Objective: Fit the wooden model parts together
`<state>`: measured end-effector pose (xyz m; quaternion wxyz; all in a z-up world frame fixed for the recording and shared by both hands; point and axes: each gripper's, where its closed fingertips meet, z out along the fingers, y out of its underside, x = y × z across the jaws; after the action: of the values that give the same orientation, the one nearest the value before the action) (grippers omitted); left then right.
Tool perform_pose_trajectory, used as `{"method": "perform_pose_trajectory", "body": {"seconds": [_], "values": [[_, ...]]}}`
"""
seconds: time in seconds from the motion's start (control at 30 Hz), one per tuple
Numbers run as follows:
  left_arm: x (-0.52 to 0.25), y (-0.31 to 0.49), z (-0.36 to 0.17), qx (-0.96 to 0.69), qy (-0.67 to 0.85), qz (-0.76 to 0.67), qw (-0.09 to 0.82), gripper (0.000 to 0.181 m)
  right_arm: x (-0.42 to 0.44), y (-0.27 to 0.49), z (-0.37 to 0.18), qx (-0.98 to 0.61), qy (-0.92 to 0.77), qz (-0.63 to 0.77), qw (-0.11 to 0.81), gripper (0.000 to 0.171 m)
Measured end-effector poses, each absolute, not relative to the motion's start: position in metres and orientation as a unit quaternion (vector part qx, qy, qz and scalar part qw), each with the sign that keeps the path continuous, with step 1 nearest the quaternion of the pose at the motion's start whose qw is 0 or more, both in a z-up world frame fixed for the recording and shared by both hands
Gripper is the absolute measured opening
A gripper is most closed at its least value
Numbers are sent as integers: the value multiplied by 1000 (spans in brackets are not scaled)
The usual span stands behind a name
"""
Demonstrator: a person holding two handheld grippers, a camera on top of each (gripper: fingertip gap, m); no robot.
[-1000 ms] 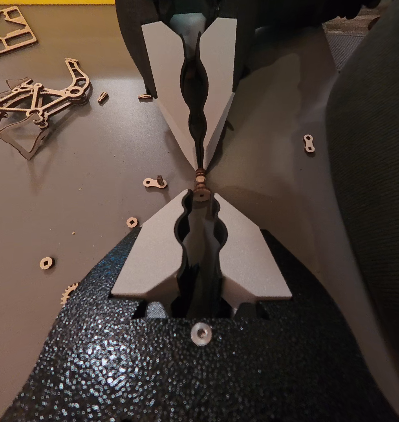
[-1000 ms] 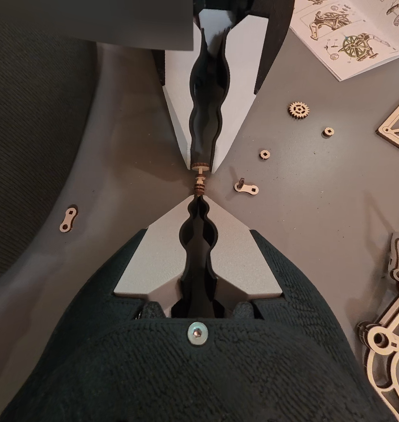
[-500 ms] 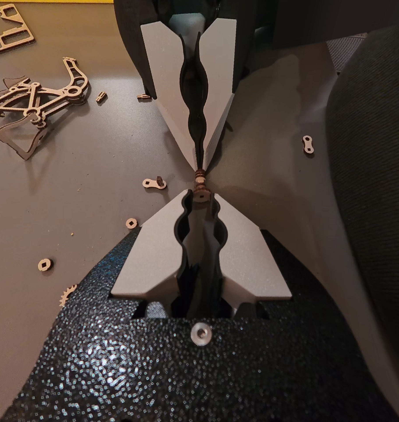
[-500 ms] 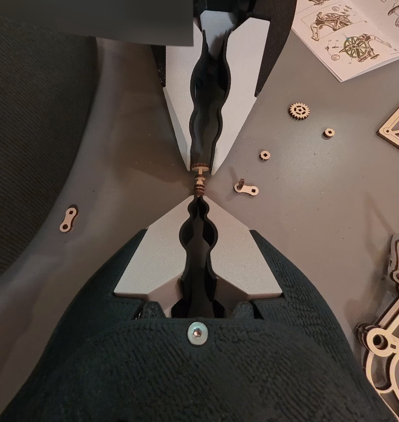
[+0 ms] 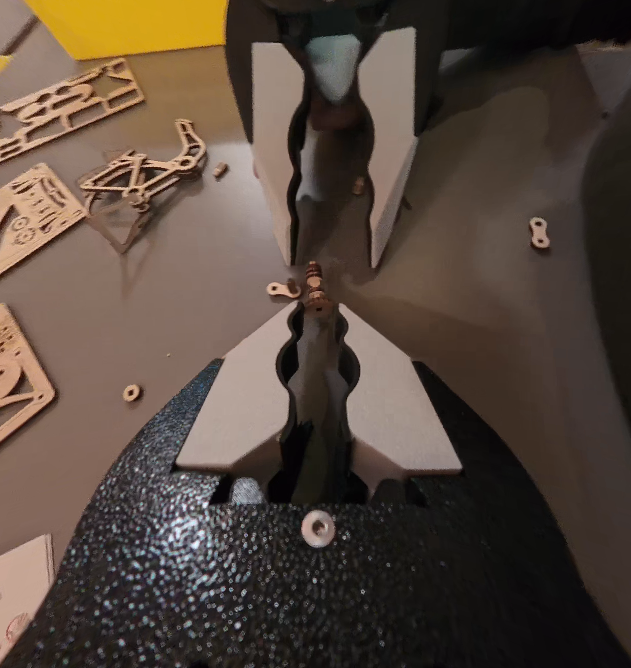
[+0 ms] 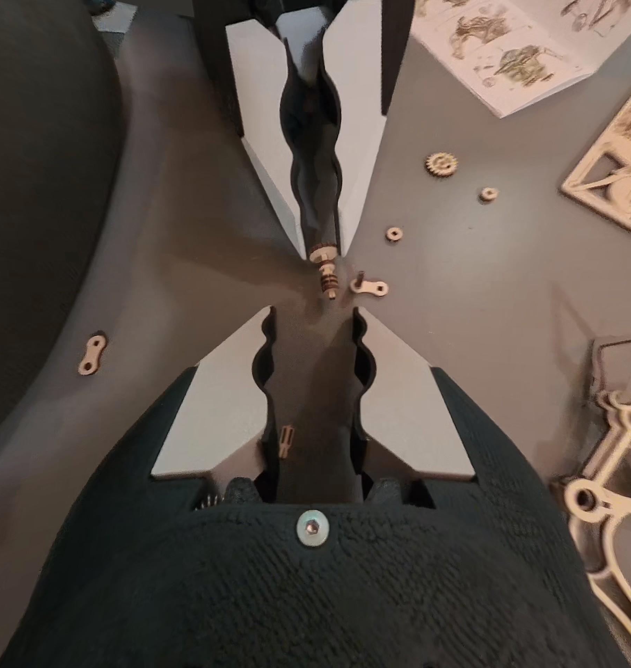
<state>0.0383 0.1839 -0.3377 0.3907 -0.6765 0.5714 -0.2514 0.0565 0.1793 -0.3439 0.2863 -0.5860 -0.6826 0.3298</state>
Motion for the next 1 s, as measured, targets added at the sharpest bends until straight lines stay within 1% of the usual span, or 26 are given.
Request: {"method": "perform_pose_trajectory", "body": {"seconds": [0.07,0.17,0.23,0.3,0.37,0.4,0.47,0.53,0.57,0.6,0.63,0.67,0.7,0.77,0.83,0.87,0.93,1.0], "values": [[36,192,-332,-698,532,-278,392,14,50,189,-335,-574,-678,305,342,46],[35,194,-322,-722,468,-367,355,14,40,198,-318,-530,-687,239,436,45],[34,192,-318,-726,457,-393,333,14,38,199,-312,-498,-702,188,473,37],[35,190,-311,-718,457,-407,331,15,37,198,-312,-485,-714,159,479,29],[36,188,-303,-708,464,-409,342,14,36,199,-307,-487,-704,161,491,13],[37,189,-298,-701,466,-404,357,14,36,200,-303,-493,-693,173,496,8],[37,191,-282,-683,465,-403,394,15,35,201,-294,-524,-659,228,490,8],[39,192,-258,-655,454,-412,443,15,33,200,-280,-551,-605,315,480,7],[40,194,-248,-641,450,-405,472,20,31,200,-272,-562,-574,362,473,7],[40,196,-239,-628,450,-391,501,31,31,200,-264,-570,-543,403,466,7],[39,199,-231,-615,445,-370,534,53,30,201,-256,-574,-514,441,460,7],[39,200,-223,-600,445,-344,569,78,31,202,-248,-576,-485,477,454,7],[39,200,-218,-581,455,-305,603,90,31,203,-241,-577,-457,509,446,6],[38,197,-212,-525,494,-191,667,90,32,202,-230,-576,-409,567,423,7],[38,196,-212,-461,531,-52,709,83,31,198,-222,-574,-373,613,393,6],[41,194,-213,-435,541,-5,720,79,29,195,-221,-576,-360,631,374,6],[46,192,-216,-416,541,30,730,74,27,190,-222,-577,-338,661,341,6],[49,195,-220,-429,539,27,724,74,24,185,-222,-573,-318,691,305,6]]}}
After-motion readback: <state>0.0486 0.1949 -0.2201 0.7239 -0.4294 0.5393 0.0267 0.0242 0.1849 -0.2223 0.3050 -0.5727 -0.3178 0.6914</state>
